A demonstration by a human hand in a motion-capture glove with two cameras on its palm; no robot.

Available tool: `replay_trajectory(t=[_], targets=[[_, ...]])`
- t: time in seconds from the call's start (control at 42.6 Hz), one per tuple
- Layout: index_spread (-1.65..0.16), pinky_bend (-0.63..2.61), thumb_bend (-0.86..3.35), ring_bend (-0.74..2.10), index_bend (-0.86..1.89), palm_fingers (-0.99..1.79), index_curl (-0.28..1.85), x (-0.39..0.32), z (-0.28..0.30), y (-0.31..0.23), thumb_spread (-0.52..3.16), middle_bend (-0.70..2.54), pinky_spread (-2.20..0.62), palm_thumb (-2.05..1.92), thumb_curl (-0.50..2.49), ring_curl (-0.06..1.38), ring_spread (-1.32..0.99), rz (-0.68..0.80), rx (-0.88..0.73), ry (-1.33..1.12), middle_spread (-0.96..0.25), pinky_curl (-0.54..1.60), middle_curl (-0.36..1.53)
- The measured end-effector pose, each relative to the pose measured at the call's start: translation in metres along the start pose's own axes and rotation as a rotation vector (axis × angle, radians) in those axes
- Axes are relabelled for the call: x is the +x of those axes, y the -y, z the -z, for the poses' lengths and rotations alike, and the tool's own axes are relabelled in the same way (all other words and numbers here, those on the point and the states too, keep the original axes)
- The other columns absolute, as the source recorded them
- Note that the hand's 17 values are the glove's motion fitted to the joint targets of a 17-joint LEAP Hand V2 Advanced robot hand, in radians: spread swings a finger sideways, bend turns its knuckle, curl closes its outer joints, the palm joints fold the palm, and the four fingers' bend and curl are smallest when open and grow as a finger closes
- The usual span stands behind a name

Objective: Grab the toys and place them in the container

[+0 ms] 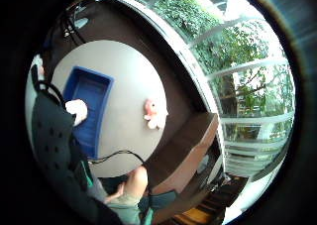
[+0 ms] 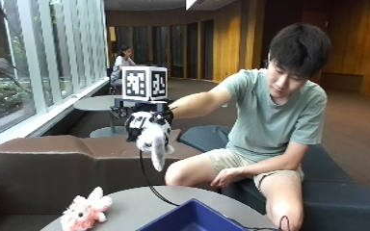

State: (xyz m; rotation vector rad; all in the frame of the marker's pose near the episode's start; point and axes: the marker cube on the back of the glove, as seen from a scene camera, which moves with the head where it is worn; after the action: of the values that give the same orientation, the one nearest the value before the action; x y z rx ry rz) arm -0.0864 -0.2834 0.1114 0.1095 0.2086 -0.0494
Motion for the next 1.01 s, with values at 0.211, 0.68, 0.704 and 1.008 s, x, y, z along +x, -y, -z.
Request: replay_trajectory(t=[0.211, 0.68, 0.704, 1.008], targets=[[-0.19, 1.33, 0.07, 1.52, 0.90, 0.94, 0.88, -0.043, -0.037, 0.011, 0.87, 1.17, -0.40, 0.61, 0.76, 0.73, -0.31, 0.047, 0.044, -0.090, -0.19, 0.69, 0.48], [-0.18, 1.27, -0.06, 0.87, 0.14, -0.42, 0.63, -0.018, -0.099, 0.010, 1.13, 0.47, -0.13, 0.02, 0.48, 0.49, -0.13, -0.073, -0.340, -0.061, -0.05, 0.57, 0.33], [-0.19, 1.24, -0.05, 0.83, 0.13, -0.39, 0.60, -0.012, -0.095, 0.009, 1.14, 0.44, -0.12, 0.01, 0.47, 0.47, -0.11, -0.081, -0.329, -0.055, -0.04, 0.55, 0.32], [-0.19, 1.09, -0.04, 0.54, 0.08, -0.27, 0.44, 0.093, -0.021, -0.033, 1.17, 0.20, 0.02, -0.04, 0.39, 0.33, -0.01, -0.298, -0.287, -0.023, 0.03, 0.45, 0.29]])
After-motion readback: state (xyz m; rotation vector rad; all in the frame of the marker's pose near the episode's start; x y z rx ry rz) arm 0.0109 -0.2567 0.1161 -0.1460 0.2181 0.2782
